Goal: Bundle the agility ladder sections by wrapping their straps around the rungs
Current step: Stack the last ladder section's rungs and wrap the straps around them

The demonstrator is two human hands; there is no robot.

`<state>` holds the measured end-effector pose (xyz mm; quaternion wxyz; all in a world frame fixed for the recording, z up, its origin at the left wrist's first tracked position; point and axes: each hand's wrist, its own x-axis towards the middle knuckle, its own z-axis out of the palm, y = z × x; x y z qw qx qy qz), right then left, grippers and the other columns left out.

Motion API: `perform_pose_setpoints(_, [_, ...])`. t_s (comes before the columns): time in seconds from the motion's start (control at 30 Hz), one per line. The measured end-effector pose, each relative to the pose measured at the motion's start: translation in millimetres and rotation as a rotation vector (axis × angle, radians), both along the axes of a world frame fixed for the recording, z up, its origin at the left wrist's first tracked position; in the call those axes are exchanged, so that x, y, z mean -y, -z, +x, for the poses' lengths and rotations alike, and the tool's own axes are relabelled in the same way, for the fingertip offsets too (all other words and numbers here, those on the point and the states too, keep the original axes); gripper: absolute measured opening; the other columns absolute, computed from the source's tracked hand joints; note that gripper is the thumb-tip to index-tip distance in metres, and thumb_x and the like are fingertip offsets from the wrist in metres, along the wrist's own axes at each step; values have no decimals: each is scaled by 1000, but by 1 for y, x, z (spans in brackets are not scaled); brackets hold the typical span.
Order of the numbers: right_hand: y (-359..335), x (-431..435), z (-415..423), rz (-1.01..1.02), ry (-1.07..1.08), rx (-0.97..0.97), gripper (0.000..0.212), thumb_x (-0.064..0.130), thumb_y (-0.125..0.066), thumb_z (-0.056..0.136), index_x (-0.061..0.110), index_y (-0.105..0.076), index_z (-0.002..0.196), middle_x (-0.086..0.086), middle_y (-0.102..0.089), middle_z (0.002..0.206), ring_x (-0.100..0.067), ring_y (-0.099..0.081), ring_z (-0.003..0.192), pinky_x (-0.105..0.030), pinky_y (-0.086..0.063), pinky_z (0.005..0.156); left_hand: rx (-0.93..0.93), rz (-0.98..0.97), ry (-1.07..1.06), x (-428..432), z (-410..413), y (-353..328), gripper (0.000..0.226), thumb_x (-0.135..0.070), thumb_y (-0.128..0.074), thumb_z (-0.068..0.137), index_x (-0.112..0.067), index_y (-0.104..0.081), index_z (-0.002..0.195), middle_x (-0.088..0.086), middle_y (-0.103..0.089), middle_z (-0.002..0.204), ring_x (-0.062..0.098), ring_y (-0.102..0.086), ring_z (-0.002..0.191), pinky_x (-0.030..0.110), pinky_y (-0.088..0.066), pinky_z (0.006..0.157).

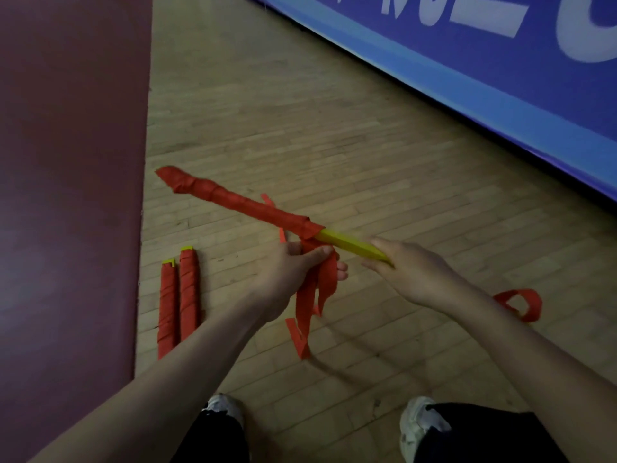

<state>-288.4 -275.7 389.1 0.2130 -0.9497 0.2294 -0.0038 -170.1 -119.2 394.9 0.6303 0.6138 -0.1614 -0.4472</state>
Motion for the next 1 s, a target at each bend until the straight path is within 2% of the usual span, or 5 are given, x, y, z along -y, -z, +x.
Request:
perform_pose_setpoints(0.4, [9, -5, 6, -328, -26, 13, 48, 19, -41, 98, 34, -29, 143, -6, -51, 118, -28, -48, 112, -36, -38, 88, 78, -22, -43, 4, -2, -3, 10, 7, -60, 87, 3, -68, 89, 14, -73, 88, 20, -72, 82, 35, -58, 79])
perform_pose_setpoints(0.53, [7, -8, 7, -423, -18, -1, 57, 11, -40, 95, 31, -21, 145, -7, -45, 119, -28, -44, 113, -35, -35, 90, 71, -36, -66, 2, -3, -8, 21, -13, -65, 88, 4, -69, 100, 18, -73, 96, 24, -72, 88, 34, -58, 81])
perform_pose_setpoints(0.7, [9, -13, 4, -332, -6, 49, 55, 20, -45, 95, 28, -24, 146, -6, -48, 119, -26, -44, 113, -35, -35, 92, -12, -34, -141, 4, -1, -10, 29, -22, -54, 96, 3, -68, 95, 21, -73, 90, 25, -73, 81, 37, -58, 81])
perform_pose_setpoints(0.87, [-9, -5, -4, -165, -51, 38, 63, 67, -57, 79, 46, -31, 132, 13, -56, 114, -12, -55, 104, -33, -47, 82, -9, -13, -69, 1, 6, -14, 21, -17, -56, 94, -1, -69, 91, 20, -73, 88, 26, -73, 81, 41, -56, 83])
perform_pose_setpoints(1.0, [-26, -1, -11, 305, -64, 6, 44, 72, -56, 74, 51, -55, 113, 23, -64, 94, 8, -60, 83, -12, -45, 68, 84, -11, 48, -3, 9, -17, 23, -16, -56, 92, 3, -67, 98, 19, -73, 95, 30, -71, 88, 41, -58, 84])
